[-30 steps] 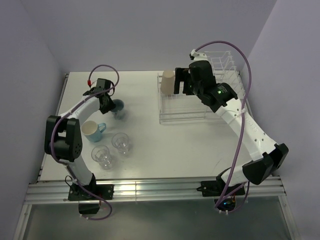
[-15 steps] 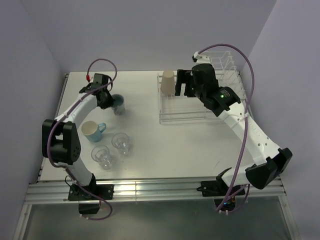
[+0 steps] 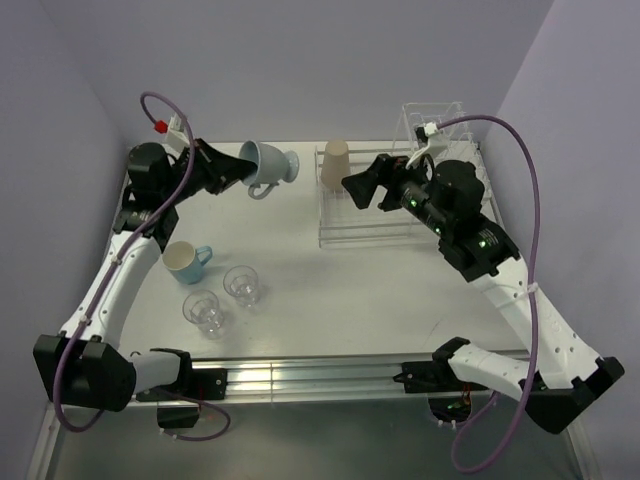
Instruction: Load the cups into the dish rack
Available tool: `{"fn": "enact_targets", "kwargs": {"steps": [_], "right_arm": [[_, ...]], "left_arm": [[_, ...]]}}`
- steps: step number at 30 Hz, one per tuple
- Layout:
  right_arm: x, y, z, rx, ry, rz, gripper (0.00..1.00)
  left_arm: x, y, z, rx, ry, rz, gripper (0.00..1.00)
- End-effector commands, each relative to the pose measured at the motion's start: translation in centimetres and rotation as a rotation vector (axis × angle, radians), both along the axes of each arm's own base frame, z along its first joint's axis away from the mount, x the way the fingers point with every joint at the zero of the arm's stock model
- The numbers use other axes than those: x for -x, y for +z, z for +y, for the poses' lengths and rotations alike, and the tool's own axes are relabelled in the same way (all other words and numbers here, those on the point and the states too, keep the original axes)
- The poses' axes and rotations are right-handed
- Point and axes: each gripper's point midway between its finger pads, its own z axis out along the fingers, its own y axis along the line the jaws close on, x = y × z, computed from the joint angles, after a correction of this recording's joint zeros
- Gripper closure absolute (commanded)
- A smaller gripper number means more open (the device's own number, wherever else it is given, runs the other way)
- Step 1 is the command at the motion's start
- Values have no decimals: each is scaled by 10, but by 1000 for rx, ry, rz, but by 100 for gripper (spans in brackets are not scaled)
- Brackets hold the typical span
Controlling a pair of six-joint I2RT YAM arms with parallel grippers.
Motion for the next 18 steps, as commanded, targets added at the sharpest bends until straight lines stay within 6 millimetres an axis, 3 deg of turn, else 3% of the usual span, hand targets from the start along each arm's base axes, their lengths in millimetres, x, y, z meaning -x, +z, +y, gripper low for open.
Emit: {"fn": "enact_targets", "kwargs": {"steps": [1, 3, 4, 12, 18], "right_arm": [[15, 44, 21, -175, 149, -141, 2], [27, 45, 28, -240, 229, -139, 1], [32, 58, 30, -281, 259, -186, 1], [48, 57, 57, -429, 467, -159, 1], [54, 65, 63, -483, 536, -196, 1]], "left_arm": [[40, 35, -28, 195, -273, -102, 100], [50, 41, -31, 241, -316, -142, 100], [56, 43, -32, 251, -342, -157, 100], [95, 69, -38, 376, -505, -276, 100], [99, 72, -49, 391, -544, -270, 100]]}}
